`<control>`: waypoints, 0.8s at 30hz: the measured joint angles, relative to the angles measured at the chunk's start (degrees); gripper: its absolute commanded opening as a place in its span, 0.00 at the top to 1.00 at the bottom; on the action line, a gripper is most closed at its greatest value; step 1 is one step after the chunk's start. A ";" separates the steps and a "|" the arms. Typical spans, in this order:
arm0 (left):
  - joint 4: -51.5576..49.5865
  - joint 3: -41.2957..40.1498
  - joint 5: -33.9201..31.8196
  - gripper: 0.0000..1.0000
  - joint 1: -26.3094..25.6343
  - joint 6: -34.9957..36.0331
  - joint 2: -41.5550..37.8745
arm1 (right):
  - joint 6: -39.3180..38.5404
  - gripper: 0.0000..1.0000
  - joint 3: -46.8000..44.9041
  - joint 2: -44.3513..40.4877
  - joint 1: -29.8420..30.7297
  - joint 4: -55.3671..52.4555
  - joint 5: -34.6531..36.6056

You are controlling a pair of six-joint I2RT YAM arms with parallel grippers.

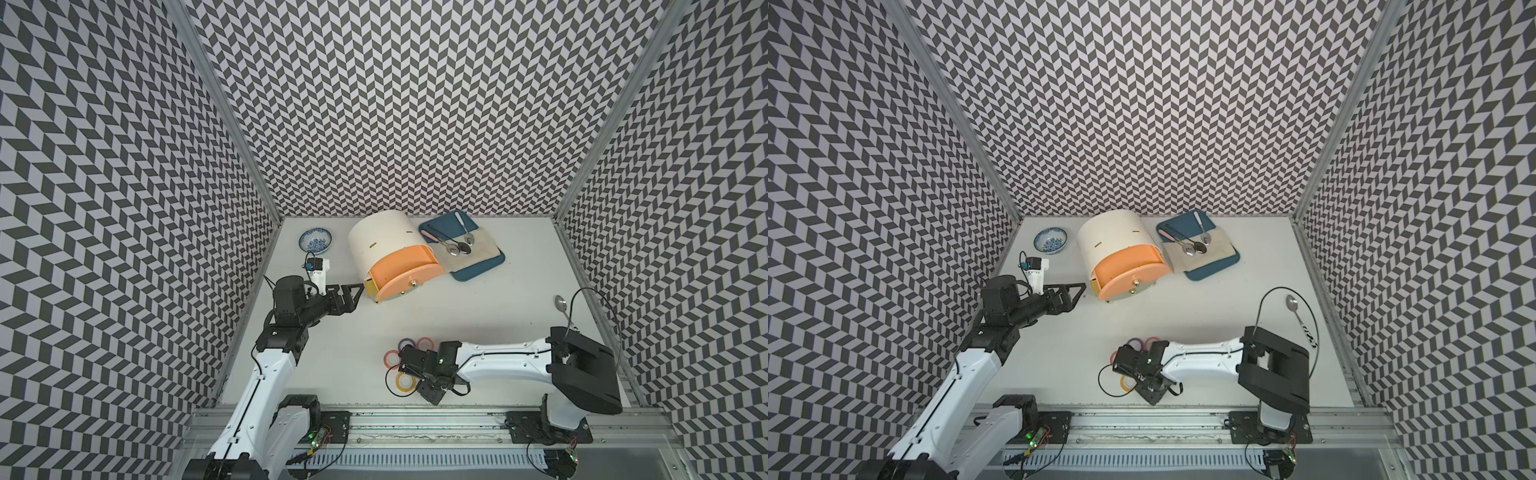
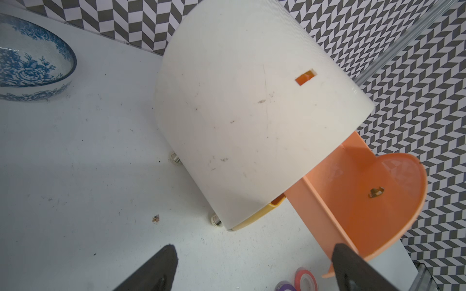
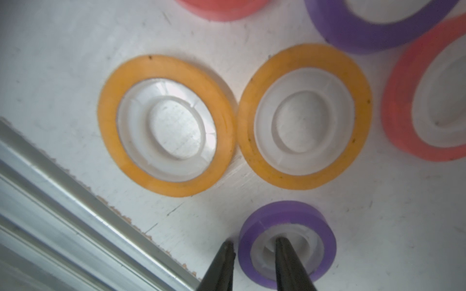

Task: Place the transparent tape into the drawer according to color
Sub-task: Pick up the tape at the center of the board.

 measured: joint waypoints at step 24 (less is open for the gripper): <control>0.00 0.00 0.00 0.00 0.00 -0.02 -0.04 | 1.03 1.00 1.62 -0.37 -1.14 -2.73 3.34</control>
